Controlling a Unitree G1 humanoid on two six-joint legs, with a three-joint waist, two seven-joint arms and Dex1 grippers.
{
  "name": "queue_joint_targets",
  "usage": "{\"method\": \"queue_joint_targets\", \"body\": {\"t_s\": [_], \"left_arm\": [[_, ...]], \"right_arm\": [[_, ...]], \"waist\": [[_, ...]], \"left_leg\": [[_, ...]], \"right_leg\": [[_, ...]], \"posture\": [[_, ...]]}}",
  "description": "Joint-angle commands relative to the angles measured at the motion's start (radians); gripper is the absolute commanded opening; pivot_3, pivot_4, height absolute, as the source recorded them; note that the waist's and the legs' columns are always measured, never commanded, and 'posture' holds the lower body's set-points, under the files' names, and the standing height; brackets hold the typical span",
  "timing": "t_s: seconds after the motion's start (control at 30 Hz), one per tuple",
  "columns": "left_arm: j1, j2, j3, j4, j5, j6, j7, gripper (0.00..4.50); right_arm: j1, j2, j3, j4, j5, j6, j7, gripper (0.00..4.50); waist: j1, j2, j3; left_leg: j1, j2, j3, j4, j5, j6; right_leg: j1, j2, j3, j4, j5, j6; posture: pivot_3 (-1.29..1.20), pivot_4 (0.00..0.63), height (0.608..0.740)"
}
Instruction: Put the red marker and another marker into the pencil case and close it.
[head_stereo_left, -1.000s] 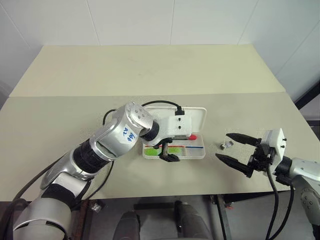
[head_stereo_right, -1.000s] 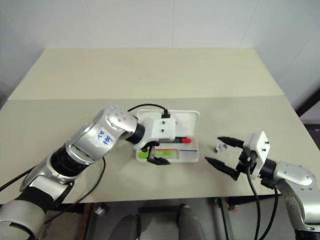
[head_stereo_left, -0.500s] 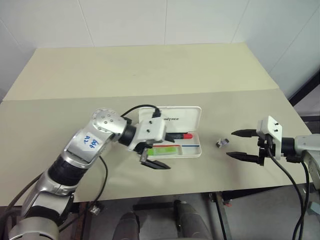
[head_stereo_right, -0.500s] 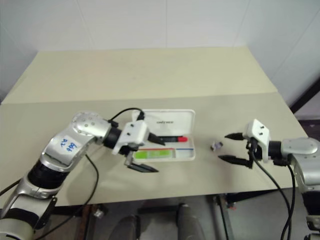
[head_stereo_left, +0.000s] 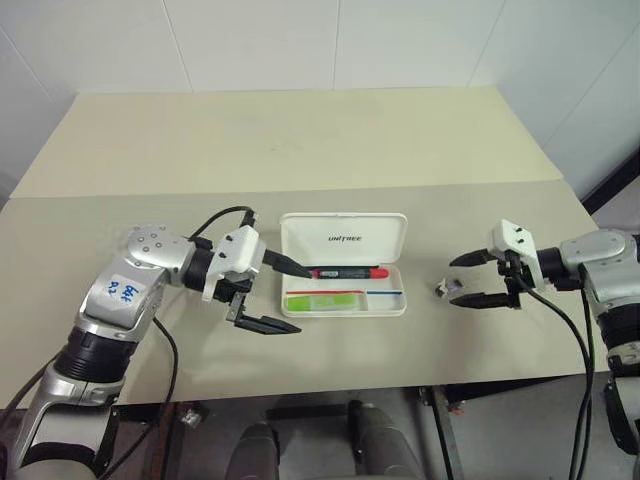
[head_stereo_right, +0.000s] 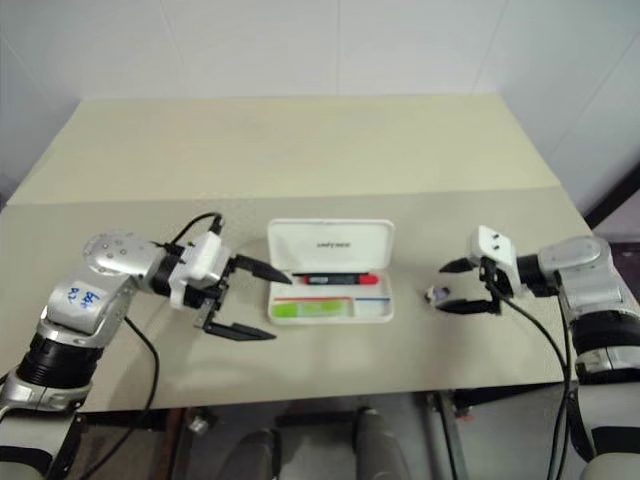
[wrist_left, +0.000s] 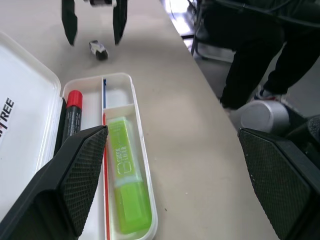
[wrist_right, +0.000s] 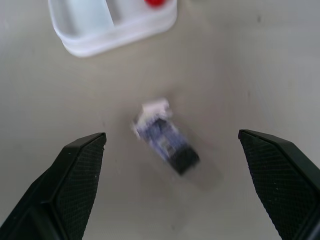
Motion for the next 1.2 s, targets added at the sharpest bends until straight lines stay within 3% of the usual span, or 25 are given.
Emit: {"method": "queue_joint_targets", "body": {"t_s": [0.03,0.1,0.2,0.5,0.6,1.13,1.2], "left_arm": [[0.016,0.018,0.080,-0.006,-0.079,-0.025,-0.038,4.47],[0.026,0.025,0.105,0.003,-0.092,-0.021,-0.035,4.47],[0.037,0.038,0.134,0.015,-0.101,-0.035,-0.042,4.50],[0.051,0.062,0.172,0.018,-0.108,-0.029,-0.032,4.50],[0.051,0.055,0.166,0.011,-0.110,-0.028,-0.028,4.50],[0.011,0.038,0.134,0.046,-0.102,-0.040,-0.032,4.50],[0.006,0.035,0.133,0.050,-0.100,-0.042,-0.031,4.50]], "right_arm": [[-0.047,0.014,0.010,0.073,-0.033,-0.067,0.068,4.50],[-0.059,0.026,0.015,0.103,-0.046,-0.087,0.072,4.50],[-0.066,0.044,0.000,0.128,-0.041,-0.105,0.071,3.91],[-0.058,0.058,-0.038,0.130,-0.004,-0.112,0.065,0.74],[-0.046,0.055,-0.049,0.111,0.010,-0.105,0.065,0.05],[0.032,0.029,-0.106,-0.016,0.027,-0.046,-0.015,0.01],[0.013,0.027,-0.107,-0.009,0.015,-0.054,-0.040,0.41]], "waist": [[-0.002,0.000,0.000],[-0.007,0.000,0.000],[-0.017,0.000,0.000],[-0.024,0.000,0.000],[-0.024,0.000,0.000],[-0.024,0.001,0.000],[-0.024,0.001,0.000]], "left_leg": [[0.000,0.000,0.000,0.000,0.000,0.000],[0.001,0.000,0.000,0.000,0.000,0.000],[0.001,0.000,0.000,0.000,0.000,-0.001],[0.001,0.000,0.000,0.000,0.000,-0.001],[0.001,0.000,0.000,0.000,0.000,-0.001],[0.001,0.000,0.000,0.000,0.000,-0.001],[0.001,0.000,0.000,0.000,0.000,-0.001]], "right_leg": [[0.000,0.000,0.000,0.000,0.000,0.000],[0.000,0.000,0.000,0.001,0.000,0.000],[0.000,0.000,0.000,0.002,0.000,0.000],[0.000,0.000,0.000,0.002,0.003,0.006],[0.000,0.000,0.000,0.002,0.003,0.006],[0.000,0.000,0.000,0.002,0.004,0.007],[0.000,0.000,0.000,0.002,0.004,0.006]], "posture": [[0.00,0.150,0.740],[0.00,0.150,0.740],[0.00,0.150,0.740],[0.00,0.150,0.740],[0.00,0.150,0.740],[0.00,0.150,0.740],[0.00,0.150,0.740]]}}
